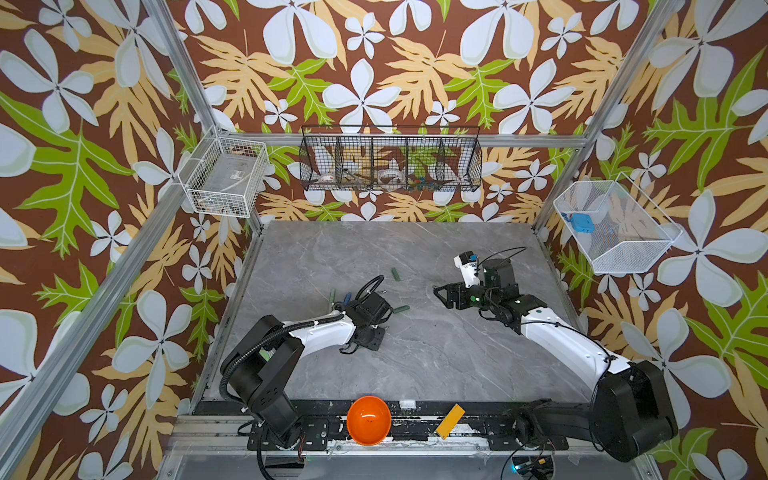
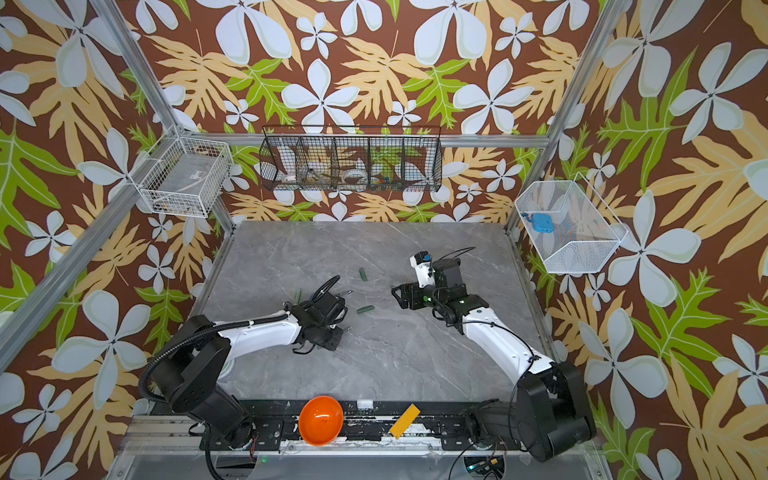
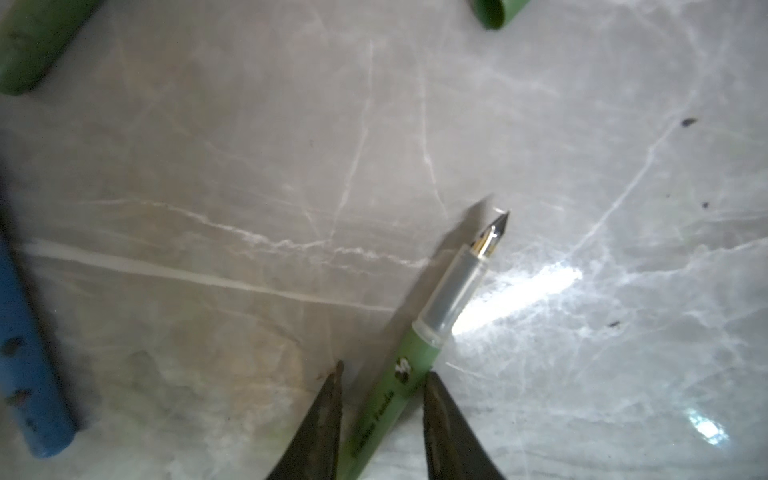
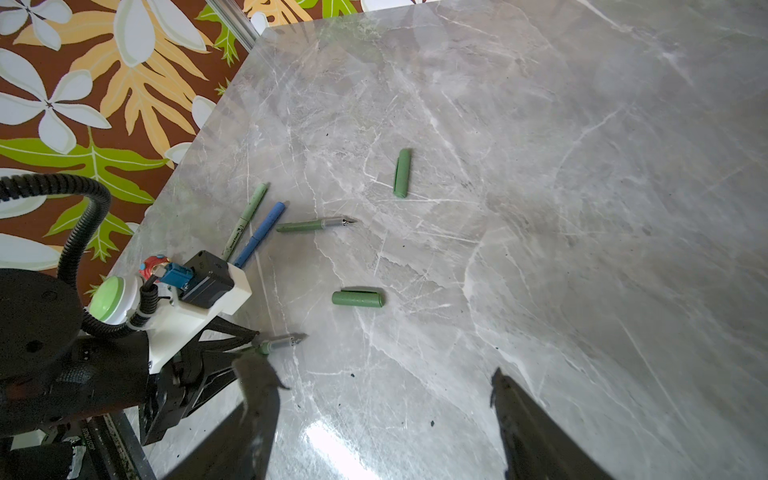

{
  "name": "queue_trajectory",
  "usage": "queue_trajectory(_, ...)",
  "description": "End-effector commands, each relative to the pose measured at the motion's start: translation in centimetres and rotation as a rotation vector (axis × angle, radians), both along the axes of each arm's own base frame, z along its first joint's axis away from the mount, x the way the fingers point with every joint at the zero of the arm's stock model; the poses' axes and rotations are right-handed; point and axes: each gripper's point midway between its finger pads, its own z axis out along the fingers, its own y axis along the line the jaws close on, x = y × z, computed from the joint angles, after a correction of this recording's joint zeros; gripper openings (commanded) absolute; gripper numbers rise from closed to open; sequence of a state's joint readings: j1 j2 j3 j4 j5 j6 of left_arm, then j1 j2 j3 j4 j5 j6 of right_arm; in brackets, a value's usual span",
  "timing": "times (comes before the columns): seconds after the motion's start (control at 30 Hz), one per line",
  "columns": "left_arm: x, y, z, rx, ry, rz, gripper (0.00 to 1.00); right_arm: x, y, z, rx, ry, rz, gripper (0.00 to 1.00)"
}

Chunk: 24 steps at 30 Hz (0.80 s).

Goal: Insert the pens into the pen caps
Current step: 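Lower the left gripper and close it on the green pen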

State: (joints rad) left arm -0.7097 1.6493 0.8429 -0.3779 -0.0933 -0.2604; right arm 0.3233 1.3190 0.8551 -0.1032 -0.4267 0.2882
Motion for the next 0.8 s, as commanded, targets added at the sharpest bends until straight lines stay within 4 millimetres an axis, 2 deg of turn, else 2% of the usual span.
queue_trajectory(0.0, -3.3, 1.0, -1.9, 0.016, 0.147, -0.009, 0.22, 0.2, 0.6, 0.6, 0.030, -0.015, 0.007, 0.80)
queue_trajectory(0.17, -2.6, 0.1, -1.4, -0.014, 0.120, -0.024, 0.02, -0.6, 1.9, 0.0, 0.072, 0.007, 0.029, 0.80)
queue_trajectory(0.33, -0.6, -2.3, 0.3, -0.116, 0.046, -0.040, 0.00, -1.8, 3.8, -1.7, 0.138, 0.067, 0.052, 0.80)
queue_trajectory(0.57, 3.9, -7.7, 6.3, -0.364, -0.140, -0.060, 0.00, -2.7, 5.3, -3.3, 0.276, 0.137, 0.049, 0.78)
queue_trajectory(0.6, 4.3, -8.4, 7.3, -0.413, -0.171, -0.067, 0.00, -2.7, 5.4, -3.4, 0.298, 0.145, 0.043, 0.70)
queue_trajectory(0.63, 4.6, -9.0, 8.2, -0.453, -0.199, -0.074, 0.00, -2.9, 5.7, -3.4, 0.322, 0.149, 0.051, 0.67)
queue_trajectory(0.77, 4.9, -10.5, 10.6, -0.581, -0.267, -0.111, 0.00, -2.7, 6.2, -4.1, 0.369, 0.179, 0.051, 0.66)
